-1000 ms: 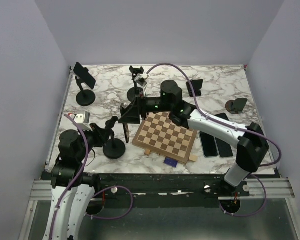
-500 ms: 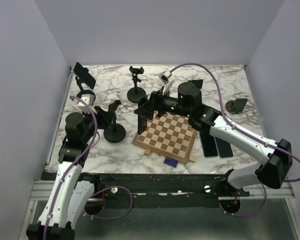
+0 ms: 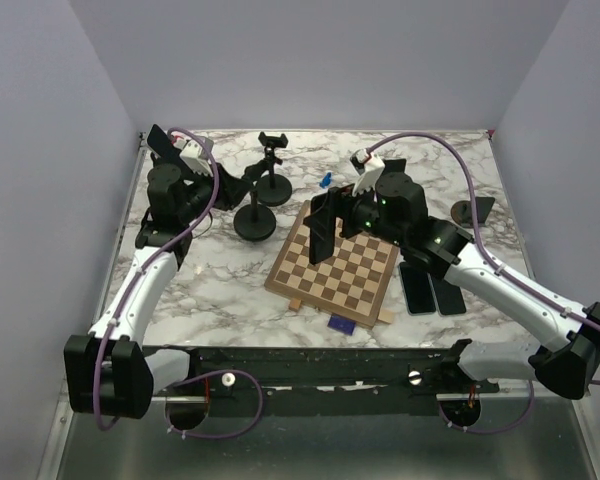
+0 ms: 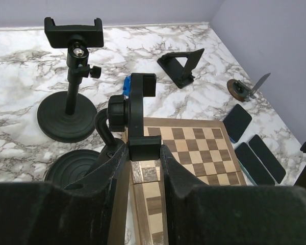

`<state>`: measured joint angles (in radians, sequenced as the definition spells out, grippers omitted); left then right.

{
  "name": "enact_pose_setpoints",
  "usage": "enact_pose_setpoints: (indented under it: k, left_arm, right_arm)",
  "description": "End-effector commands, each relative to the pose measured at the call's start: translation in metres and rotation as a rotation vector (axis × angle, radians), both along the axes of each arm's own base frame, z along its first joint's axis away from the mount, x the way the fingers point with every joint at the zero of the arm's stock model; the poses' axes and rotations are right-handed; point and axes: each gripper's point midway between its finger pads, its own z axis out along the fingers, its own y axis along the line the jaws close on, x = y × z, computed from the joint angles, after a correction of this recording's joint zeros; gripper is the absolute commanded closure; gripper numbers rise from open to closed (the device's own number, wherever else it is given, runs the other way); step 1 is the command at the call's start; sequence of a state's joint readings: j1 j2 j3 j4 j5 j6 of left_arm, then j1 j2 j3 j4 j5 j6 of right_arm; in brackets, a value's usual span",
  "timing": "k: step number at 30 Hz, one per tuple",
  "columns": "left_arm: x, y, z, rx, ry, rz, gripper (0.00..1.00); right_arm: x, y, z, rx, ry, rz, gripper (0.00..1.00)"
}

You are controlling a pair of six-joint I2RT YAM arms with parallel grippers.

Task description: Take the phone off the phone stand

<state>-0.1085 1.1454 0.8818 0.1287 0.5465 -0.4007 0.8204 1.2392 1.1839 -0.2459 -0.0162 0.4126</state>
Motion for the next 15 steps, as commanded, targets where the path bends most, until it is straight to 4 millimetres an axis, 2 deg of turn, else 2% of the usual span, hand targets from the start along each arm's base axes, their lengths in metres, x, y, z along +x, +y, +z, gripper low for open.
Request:
enact_pose_setpoints:
  k: [1, 8, 15]
  left_arm:
    - [0.011, -0.005, 0.028, -0.026, -0.131, -0.099, 1.00]
    - [0.023, -0.009, 0.004, -0.073, -0.085, -0.148, 0.99]
    - [0.023, -0.004, -0.004, -0.085, -0.007, -0.092, 0.51]
  right_arm:
    - [0.002, -0.007, -0.004, -0.029, 0.004, -0.024, 0.99]
    - [-0.008, 0.013, -0.011, 0.002, 0.068, 0.072, 0.99]
    - [-0.026, 0.048, -0.036, -0.004, 0.173, 0.157, 0.99]
